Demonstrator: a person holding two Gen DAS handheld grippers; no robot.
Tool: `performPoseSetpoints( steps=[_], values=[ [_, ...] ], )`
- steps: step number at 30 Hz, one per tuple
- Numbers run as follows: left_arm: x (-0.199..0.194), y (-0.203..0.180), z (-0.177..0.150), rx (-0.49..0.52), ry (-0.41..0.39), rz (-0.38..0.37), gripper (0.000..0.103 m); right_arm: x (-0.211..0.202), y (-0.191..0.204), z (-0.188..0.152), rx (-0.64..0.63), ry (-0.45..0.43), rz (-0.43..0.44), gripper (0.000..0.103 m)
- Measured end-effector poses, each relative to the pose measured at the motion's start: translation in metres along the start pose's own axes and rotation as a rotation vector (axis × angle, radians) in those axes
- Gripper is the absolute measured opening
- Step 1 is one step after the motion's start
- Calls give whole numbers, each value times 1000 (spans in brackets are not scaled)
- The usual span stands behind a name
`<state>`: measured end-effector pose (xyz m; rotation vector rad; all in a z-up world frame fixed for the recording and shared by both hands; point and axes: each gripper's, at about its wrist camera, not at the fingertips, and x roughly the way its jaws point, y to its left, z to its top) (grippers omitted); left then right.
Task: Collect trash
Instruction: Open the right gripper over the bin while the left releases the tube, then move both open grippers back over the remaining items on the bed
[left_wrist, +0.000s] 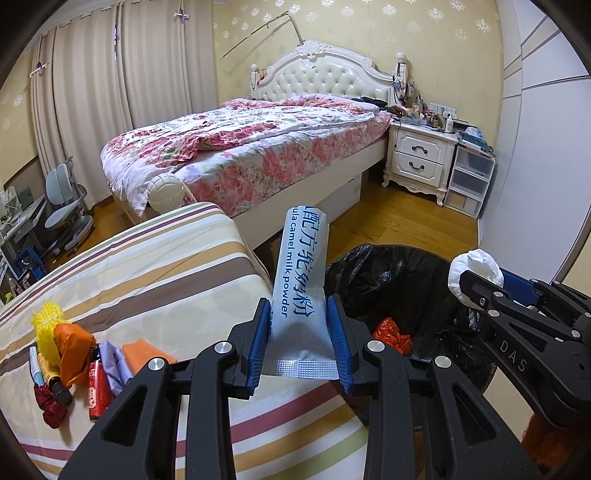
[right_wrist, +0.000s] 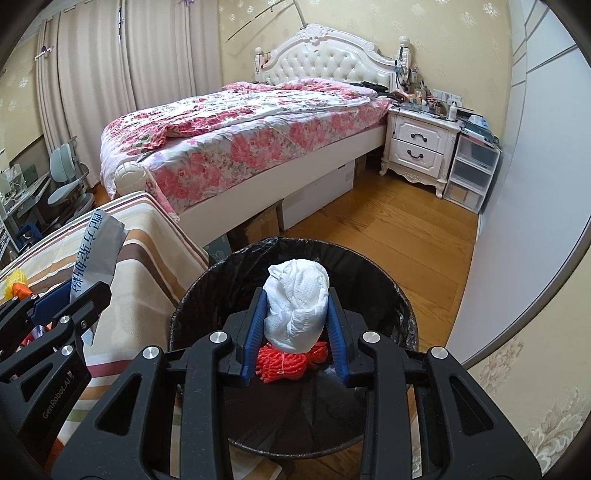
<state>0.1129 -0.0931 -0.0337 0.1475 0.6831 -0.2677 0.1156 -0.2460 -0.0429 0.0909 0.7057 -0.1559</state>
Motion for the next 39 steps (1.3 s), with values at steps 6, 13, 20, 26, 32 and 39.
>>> performPoseSetpoints(
  steps=[6, 13, 20, 26, 32, 39],
  values=[
    [12, -6, 5, 9, 9, -1, 33, 8, -7, 3, 19, 3, -6, 32],
    [17, -7, 5, 3, 14, -3, 56, 11, -18, 3, 47, -4, -32, 45],
    [10, -2, 6, -19, 8, -1, 67, 8, -24, 2, 66, -6, -46, 50],
    [0, 5, 7, -32, -3, 4, 69, 1, -18, 1, 61, -14, -44, 55],
    [-14, 15, 3, -40, -11, 25, 69, -8, -10, 0, 53, -17, -28, 56],
    [-33, 39, -10, -65, -11, 71, 70, -22, 14, -7, 29, -18, 12, 57]
  ],
)
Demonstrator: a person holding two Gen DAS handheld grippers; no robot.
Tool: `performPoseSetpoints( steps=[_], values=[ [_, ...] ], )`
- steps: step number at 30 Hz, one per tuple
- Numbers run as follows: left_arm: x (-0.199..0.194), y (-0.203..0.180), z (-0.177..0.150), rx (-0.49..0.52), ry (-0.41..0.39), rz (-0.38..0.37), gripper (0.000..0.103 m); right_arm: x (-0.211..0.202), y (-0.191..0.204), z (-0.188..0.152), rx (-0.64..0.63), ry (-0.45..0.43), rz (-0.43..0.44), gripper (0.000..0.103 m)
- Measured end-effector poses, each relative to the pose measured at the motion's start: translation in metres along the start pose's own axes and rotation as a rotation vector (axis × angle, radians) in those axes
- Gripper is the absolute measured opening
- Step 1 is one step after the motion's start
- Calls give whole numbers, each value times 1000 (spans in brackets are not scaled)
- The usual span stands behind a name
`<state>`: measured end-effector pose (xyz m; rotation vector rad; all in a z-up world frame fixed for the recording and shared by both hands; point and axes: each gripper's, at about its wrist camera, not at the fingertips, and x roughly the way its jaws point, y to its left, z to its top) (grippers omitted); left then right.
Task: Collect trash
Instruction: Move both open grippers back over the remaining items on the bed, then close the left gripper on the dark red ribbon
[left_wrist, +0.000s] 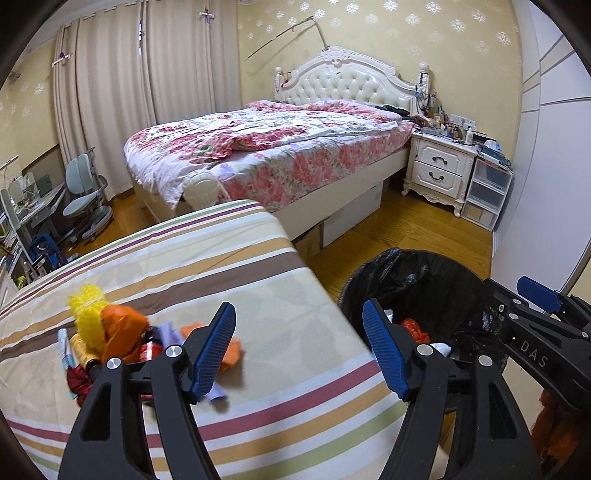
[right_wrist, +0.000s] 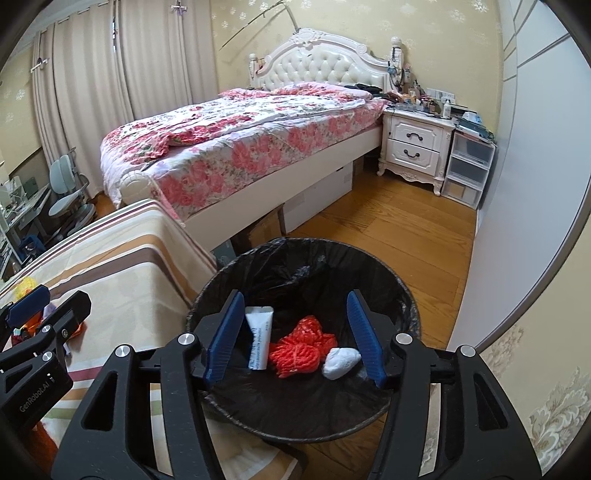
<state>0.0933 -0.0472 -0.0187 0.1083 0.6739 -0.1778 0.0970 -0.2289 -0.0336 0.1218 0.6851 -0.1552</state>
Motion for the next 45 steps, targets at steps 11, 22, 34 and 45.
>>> performPoseSetpoints(
  steps=[11, 22, 34, 45],
  values=[
    [-19, 63, -22, -83, 19, 101, 69, -8, 57, -14, -87, 24, 92, 57],
    [-34, 130, -43, -200, 45, 207, 70, -15, 115, -25, -171, 38, 181, 57],
    [-35, 172, -66, -272, 97, 265, 69, -15, 152, -33, -230, 58, 232, 57],
    [-21, 181, -70, -291, 152, 236, 57, -11, 159, -36, -238, 76, 248, 57]
  ],
)
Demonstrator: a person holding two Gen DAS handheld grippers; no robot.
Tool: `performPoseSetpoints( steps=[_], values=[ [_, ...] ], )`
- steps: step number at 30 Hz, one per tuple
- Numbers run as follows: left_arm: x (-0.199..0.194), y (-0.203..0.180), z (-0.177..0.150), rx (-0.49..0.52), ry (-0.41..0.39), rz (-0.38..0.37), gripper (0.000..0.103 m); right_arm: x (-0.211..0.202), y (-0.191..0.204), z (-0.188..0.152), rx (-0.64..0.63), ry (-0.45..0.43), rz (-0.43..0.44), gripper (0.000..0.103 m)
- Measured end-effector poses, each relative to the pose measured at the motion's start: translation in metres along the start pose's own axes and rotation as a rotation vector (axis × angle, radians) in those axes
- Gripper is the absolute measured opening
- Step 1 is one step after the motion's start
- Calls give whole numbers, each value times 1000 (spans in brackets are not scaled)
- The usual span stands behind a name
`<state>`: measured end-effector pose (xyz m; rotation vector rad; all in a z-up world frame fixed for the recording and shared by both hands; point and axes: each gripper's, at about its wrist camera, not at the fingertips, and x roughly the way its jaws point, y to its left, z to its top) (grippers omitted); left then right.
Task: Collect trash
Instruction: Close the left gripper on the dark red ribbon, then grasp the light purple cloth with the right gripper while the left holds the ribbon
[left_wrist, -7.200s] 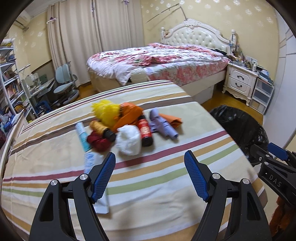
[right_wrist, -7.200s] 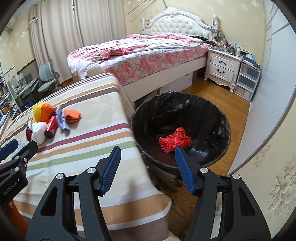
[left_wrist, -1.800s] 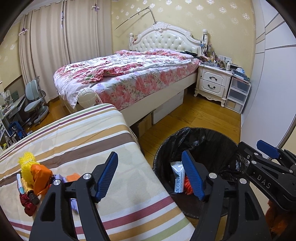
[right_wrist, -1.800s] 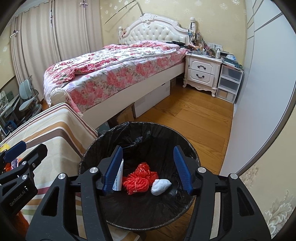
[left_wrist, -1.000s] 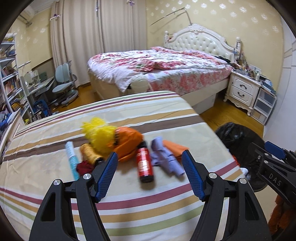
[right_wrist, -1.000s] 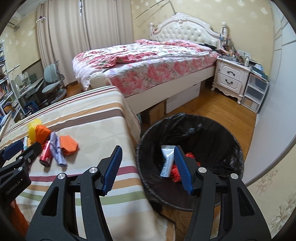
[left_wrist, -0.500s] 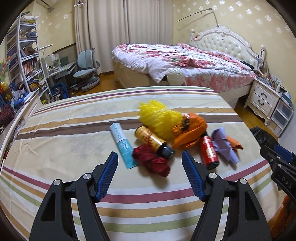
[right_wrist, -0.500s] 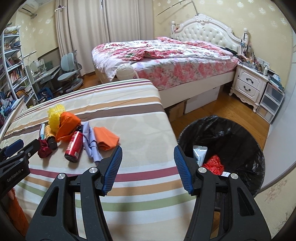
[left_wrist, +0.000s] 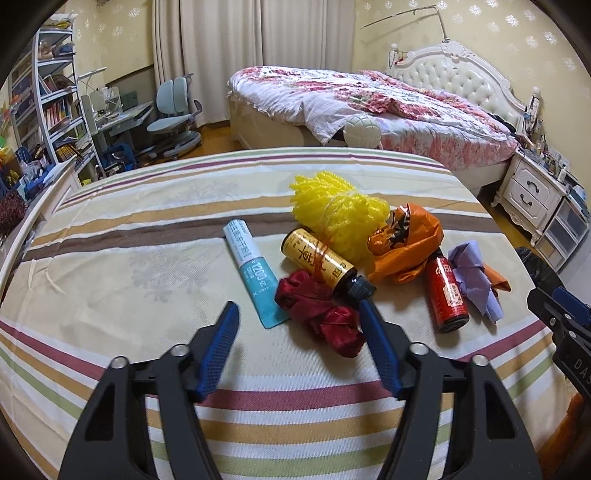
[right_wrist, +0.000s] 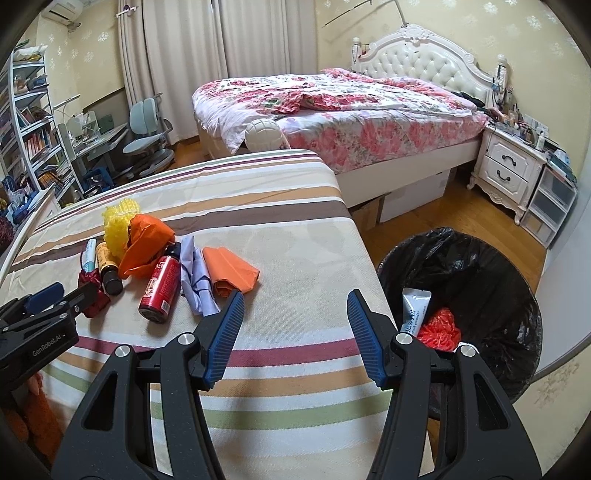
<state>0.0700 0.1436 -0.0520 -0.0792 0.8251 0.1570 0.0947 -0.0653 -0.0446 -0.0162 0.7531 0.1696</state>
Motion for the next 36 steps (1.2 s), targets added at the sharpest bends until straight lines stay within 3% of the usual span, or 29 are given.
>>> performPoseSetpoints(
  steps=[4, 9, 24, 26, 28, 29, 36],
  values=[
    [0, 4, -5, 1, 16, -43, 34, 1, 1, -2, -2, 5, 2, 57],
    [-6, 8, -12, 23, 5, -68, 17, 2, 4, -3, -9, 9, 4, 57],
    [-15, 34, -19, -2, 11, -79, 18, 2, 19, -7, -39, 18, 16, 57],
    [-15, 35, -17, -12, 7, -75, 23, 2, 20, -7, -43, 19, 16, 57],
    [-14, 36, -16, -20, 4, -67, 40, 3, 21, -6, -45, 19, 16, 57],
    [-13, 37, -15, -30, 5, -66, 43, 3, 21, -6, -44, 19, 16, 57],
    [-3, 43, -10, -70, 37, -76, 48, 3, 24, -7, -50, 22, 18, 57]
  ],
)
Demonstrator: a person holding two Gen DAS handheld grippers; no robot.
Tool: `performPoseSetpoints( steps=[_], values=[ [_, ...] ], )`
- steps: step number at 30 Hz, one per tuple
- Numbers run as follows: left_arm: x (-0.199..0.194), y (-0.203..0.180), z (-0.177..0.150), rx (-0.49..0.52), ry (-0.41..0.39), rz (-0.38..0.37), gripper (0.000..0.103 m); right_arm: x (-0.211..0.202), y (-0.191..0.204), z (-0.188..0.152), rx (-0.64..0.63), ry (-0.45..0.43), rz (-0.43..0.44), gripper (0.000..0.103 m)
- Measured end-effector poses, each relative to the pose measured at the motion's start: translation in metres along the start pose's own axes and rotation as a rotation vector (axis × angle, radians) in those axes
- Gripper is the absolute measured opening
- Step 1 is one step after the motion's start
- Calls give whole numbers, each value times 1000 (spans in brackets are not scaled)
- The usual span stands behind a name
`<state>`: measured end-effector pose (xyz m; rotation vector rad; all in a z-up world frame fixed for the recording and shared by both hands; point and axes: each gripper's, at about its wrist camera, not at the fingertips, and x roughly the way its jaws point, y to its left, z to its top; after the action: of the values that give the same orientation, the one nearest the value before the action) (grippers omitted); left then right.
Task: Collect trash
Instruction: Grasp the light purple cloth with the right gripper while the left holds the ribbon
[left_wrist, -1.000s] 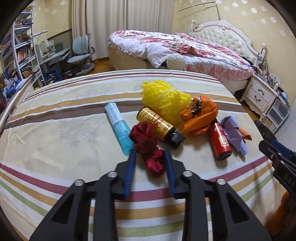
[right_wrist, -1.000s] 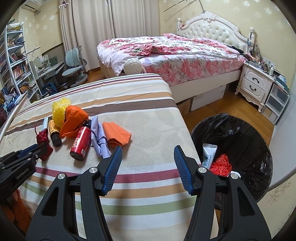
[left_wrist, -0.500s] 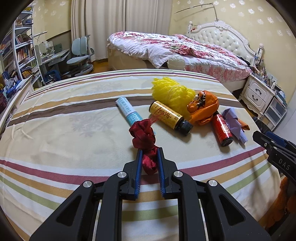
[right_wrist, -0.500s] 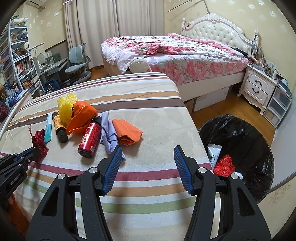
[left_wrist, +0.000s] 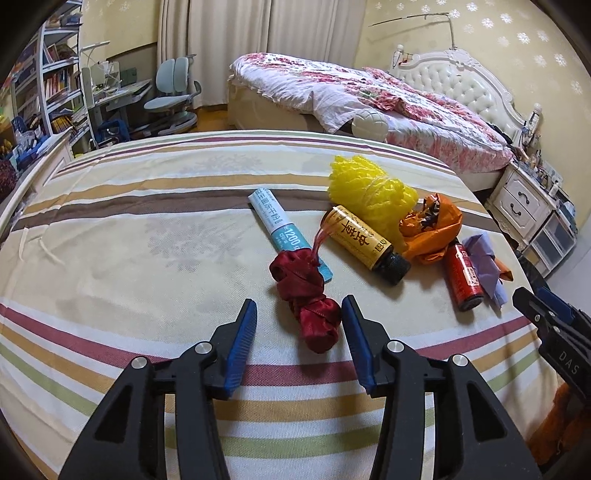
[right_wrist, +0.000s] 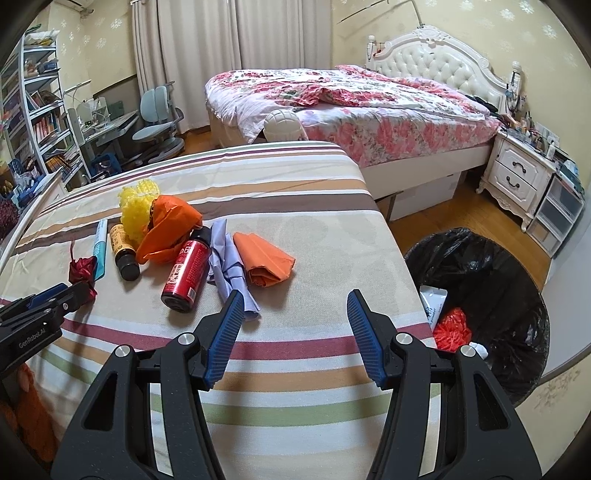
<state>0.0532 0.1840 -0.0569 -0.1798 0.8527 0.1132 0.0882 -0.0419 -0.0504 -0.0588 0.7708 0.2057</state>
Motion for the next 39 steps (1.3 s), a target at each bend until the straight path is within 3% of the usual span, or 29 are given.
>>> performPoseSetpoints(
  steps=[2, 4, 7, 17, 28, 31, 39],
  values=[
    [1, -1, 0, 6, 3, -1, 47, 0, 2, 1, -3, 0, 3, 57],
    [1, -3, -1, 23, 6, -4, 35, -1, 4, 1, -6, -1, 6, 57],
    [1, -6, -3, 43, 4, -7, 24, -2, 8, 2, -13, -3, 12, 57],
    [-8, 8, -4, 35, -16, 3, 22, 0, 23, 8, -46, -3, 39, 52],
    [-9, 37, 2, -7, -27, 42, 22, 16, 44, 17, -85, 31, 83, 21],
    [-9, 38, 1, -10, -26, 38, 22, 20, 49, 16, -100, 38, 72, 7],
    [-14, 35, 0, -2, -42, 29, 22, 7, 45, 16, -79, 12, 75, 6]
  ],
)
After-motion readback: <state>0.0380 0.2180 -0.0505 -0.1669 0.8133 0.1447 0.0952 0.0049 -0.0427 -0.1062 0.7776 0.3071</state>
